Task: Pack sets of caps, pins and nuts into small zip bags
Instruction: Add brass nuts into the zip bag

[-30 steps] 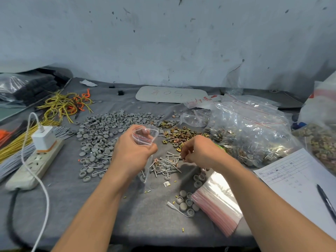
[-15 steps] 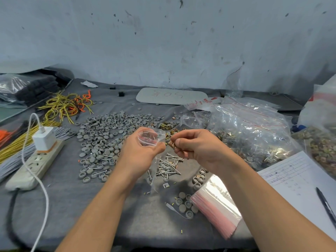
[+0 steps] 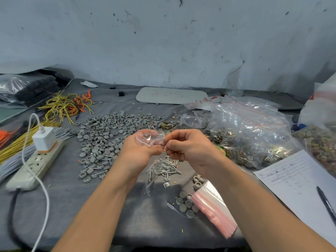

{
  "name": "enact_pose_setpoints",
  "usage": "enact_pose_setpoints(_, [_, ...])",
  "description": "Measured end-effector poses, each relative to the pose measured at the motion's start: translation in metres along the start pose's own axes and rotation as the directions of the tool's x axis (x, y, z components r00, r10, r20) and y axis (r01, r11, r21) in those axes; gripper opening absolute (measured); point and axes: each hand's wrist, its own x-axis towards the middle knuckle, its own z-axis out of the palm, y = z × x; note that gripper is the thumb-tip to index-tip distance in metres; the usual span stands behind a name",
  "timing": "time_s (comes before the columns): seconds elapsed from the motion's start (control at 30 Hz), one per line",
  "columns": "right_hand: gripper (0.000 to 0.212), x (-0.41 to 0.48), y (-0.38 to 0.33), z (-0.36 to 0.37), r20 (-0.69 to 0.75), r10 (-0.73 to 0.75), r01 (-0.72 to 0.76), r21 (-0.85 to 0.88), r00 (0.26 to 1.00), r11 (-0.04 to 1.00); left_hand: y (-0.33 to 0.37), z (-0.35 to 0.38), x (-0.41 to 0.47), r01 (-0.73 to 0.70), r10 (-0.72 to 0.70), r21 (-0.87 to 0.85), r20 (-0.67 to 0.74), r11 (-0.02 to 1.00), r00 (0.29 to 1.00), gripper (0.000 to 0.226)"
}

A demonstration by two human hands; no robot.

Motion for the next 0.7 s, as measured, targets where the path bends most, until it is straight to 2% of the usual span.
enact_pose_setpoints(0.13, [0.027,0.002,0.001,0.008,-0.1,-0.082,0.08,-0.028,0.992,0.996,-0.002,0.005,0.004,0.022,-0.026,-0.036,-0.124,0.999,0.992,0.039])
enact_pose_setpoints(0.2, [0.026,0.004,0.001,0.009,-0.139,-0.123,0.097,-0.179,0.983,0.979,-0.004,0.007,0.005,0.031,-0.032,-0.013,-0.203,0.999,0.979,0.041])
enact_pose_setpoints(0.23, [0.022,0.004,0.001,0.009,-0.148,-0.149,0.095,-0.322,0.978,0.942,-0.004,0.007,0.004,0.034,-0.029,0.02,-0.228,0.999,0.973,0.042])
enact_pose_setpoints(0.3, [0.016,0.003,0.001,0.008,-0.117,-0.191,0.08,-0.614,0.975,0.785,-0.002,0.006,0.002,0.038,-0.023,0.063,-0.228,0.997,0.973,0.043])
enact_pose_setpoints(0.37, [0.019,0.0,0.004,0.011,-0.069,-0.221,0.089,-0.771,0.973,0.631,-0.001,0.005,0.0,0.053,-0.038,0.07,-0.198,0.996,0.979,0.046])
enact_pose_setpoints(0.4, [0.022,-0.001,0.005,0.012,-0.054,-0.243,0.105,-0.796,0.969,0.596,0.0,0.003,-0.001,0.06,-0.047,0.065,-0.182,0.996,0.982,0.048])
enact_pose_setpoints(0.47, [0.026,-0.003,0.005,0.013,-0.027,-0.28,0.151,-0.79,0.96,0.594,0.003,0.0,-0.002,0.069,-0.063,0.037,-0.16,0.997,0.985,0.051])
enact_pose_setpoints(0.57, [0.015,-0.006,0.005,0.013,-0.006,-0.319,0.198,-0.773,0.948,0.603,0.008,-0.002,-0.005,0.077,-0.069,0.05,-0.143,0.996,0.987,0.055])
enact_pose_setpoints(0.7, [0.018,-0.01,0.004,0.015,0.017,-0.436,0.264,-0.817,0.9,0.512,0.008,0.0,-0.005,0.093,-0.08,0.079,-0.156,0.993,0.985,0.058])
